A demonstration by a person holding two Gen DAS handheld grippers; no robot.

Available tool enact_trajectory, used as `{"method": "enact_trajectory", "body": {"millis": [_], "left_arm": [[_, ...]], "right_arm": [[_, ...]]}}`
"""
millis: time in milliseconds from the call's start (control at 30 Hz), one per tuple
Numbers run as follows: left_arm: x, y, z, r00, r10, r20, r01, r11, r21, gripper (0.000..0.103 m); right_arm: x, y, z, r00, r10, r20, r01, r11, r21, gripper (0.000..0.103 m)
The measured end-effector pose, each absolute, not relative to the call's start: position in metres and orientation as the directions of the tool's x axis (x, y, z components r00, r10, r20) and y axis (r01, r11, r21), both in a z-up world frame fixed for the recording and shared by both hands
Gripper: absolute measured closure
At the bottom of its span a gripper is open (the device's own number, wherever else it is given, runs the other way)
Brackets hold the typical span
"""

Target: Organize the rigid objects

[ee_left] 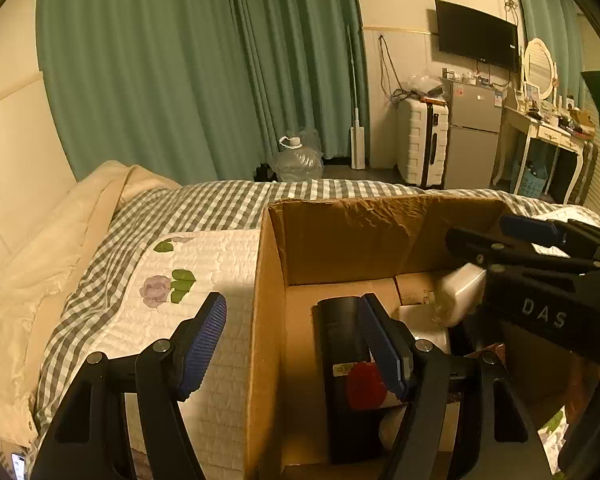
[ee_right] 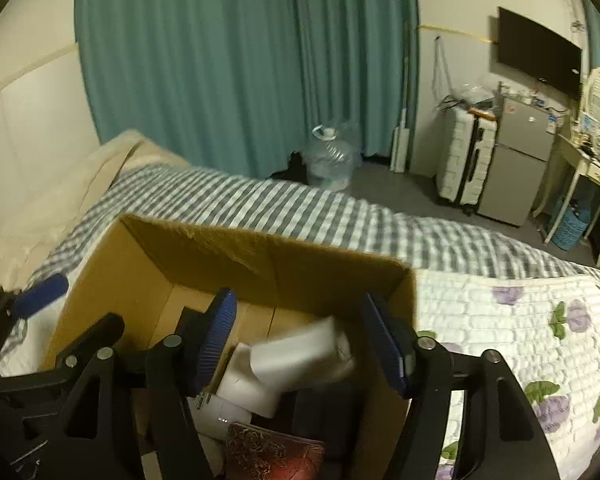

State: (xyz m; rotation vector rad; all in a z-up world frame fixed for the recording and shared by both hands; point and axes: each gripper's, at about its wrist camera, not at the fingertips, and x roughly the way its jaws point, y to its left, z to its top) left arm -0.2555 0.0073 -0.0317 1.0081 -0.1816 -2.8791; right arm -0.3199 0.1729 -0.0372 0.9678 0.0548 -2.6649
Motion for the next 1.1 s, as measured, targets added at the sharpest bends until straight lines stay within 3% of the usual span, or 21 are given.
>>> {"method": "enact_trajectory", "body": {"millis": [200,433,500,633,700,800,1100], "left_arm": [[-0.232,0.014,0.008,-0.826,-0.103,-0.554,0.040,-0.991,0.125,0.032],[-0.167,0.028,0.080,-0.912,-0.080,-0.402,0.026,-0.990,0.138,0.032],[-0.143,0.029,0.100,-0.932,-0.074,-0.355,0.029,-0.991,0.132,0.032],[-0.103,0.026,0.126,-0.958,-0.060,-0.279,0.030,-0.993,0.113,0.027],[-0.085,0.023,0.132,-0.967,-0.075,-0.243,0.048,-0.992,0.114,0.026],[-0.069,0.018,0.134,-0.969,-0.080,-0.234,0.055,-0.992,0.113,0.025],[-0.052,0.006,0.103,-0.960,-0.105,-0.258,0.080,-0.991,0.106,0.024]], "right_arm": [[-0.297,0.186,-0.005,-0.754,-0.245,-0.610,0.265,-0.962,0.059,0.037],[-0.222,0.205,0.075,-0.840,-0.213,-0.498,0.248,-0.969,-0.004,0.036],[-0.195,0.213,0.095,-0.864,-0.199,-0.462,0.233,-0.972,-0.015,0.028],[-0.148,0.229,0.124,-0.898,-0.181,-0.401,0.203,-0.979,-0.013,0.021],[-0.124,0.235,0.133,-0.911,-0.173,-0.375,0.193,-0.981,-0.018,0.009],[-0.100,0.241,0.140,-0.929,-0.168,-0.331,0.180,-0.984,-0.005,0.000],[-0.068,0.243,0.119,-0.958,-0.152,-0.245,0.153,-0.988,0.017,0.000]]}}
